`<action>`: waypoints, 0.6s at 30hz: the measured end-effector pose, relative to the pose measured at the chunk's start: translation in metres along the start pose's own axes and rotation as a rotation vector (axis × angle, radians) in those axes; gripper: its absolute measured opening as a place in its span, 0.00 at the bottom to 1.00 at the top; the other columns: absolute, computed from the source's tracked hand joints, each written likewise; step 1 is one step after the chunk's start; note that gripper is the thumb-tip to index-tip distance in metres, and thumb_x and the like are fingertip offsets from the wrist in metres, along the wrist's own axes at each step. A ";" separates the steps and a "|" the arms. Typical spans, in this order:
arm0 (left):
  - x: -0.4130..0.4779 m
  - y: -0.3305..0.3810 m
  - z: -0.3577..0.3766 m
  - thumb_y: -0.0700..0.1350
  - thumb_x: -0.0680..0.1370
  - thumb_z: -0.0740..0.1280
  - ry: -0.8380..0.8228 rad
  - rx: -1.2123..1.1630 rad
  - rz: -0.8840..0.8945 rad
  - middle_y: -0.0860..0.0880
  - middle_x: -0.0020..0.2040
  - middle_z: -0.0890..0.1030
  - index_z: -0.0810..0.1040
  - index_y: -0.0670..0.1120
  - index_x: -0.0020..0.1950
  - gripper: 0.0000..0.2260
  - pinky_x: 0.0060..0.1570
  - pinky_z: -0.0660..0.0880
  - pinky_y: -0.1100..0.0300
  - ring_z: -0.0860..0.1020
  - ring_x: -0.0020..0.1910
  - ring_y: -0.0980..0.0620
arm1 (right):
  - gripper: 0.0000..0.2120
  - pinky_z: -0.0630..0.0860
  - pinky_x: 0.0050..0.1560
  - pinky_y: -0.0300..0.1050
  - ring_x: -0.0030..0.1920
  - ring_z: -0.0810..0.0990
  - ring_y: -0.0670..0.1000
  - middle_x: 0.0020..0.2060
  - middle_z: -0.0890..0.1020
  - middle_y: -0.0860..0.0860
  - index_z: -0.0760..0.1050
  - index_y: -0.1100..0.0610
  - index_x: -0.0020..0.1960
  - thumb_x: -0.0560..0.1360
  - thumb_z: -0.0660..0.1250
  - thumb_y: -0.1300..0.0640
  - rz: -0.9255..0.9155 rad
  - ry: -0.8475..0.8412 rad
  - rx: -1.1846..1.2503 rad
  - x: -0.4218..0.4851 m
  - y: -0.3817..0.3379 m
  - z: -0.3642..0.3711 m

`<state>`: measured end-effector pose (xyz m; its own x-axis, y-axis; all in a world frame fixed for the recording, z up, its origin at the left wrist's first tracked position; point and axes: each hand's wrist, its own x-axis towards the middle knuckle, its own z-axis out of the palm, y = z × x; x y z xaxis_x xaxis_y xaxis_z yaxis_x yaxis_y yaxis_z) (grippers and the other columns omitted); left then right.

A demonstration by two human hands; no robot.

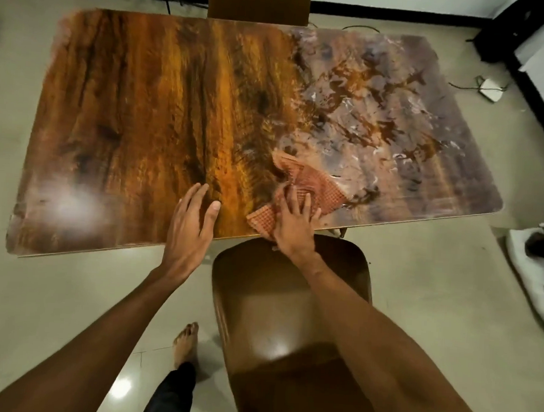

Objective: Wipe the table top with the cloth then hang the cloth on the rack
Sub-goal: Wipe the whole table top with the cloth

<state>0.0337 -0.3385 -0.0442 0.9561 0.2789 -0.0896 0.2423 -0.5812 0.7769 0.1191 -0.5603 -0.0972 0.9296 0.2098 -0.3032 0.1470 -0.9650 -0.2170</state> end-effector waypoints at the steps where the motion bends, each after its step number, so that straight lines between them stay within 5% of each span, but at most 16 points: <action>1: -0.005 0.012 0.011 0.63 0.83 0.51 -0.002 0.006 -0.002 0.48 0.80 0.63 0.63 0.49 0.80 0.29 0.75 0.64 0.39 0.62 0.78 0.46 | 0.34 0.32 0.76 0.73 0.83 0.39 0.66 0.85 0.42 0.52 0.43 0.46 0.85 0.86 0.56 0.47 -0.086 -0.018 -0.009 -0.003 -0.005 0.004; 5: -0.023 0.056 0.067 0.64 0.82 0.51 0.018 0.108 -0.003 0.48 0.81 0.62 0.62 0.49 0.80 0.31 0.76 0.62 0.41 0.61 0.79 0.46 | 0.28 0.41 0.80 0.71 0.84 0.44 0.58 0.85 0.46 0.48 0.49 0.42 0.85 0.87 0.52 0.47 -0.269 0.004 -0.022 0.000 0.046 0.000; 11: -0.029 0.112 0.123 0.64 0.82 0.52 0.050 0.095 -0.057 0.48 0.81 0.62 0.63 0.47 0.80 0.32 0.77 0.59 0.40 0.60 0.80 0.46 | 0.28 0.41 0.81 0.71 0.84 0.43 0.62 0.85 0.45 0.53 0.49 0.46 0.85 0.87 0.49 0.45 0.009 0.082 0.022 0.015 0.194 -0.043; 18: -0.021 0.119 0.140 0.59 0.84 0.56 0.159 0.100 -0.110 0.47 0.80 0.63 0.64 0.46 0.79 0.27 0.77 0.60 0.46 0.61 0.79 0.47 | 0.35 0.37 0.78 0.74 0.84 0.41 0.64 0.85 0.45 0.53 0.46 0.46 0.85 0.84 0.59 0.45 -0.434 -0.038 -0.086 0.017 0.120 -0.019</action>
<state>0.0653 -0.5210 -0.0373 0.8867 0.4577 -0.0649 0.3669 -0.6113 0.7012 0.1591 -0.6758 -0.1105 0.7628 0.6022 -0.2354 0.5496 -0.7957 -0.2546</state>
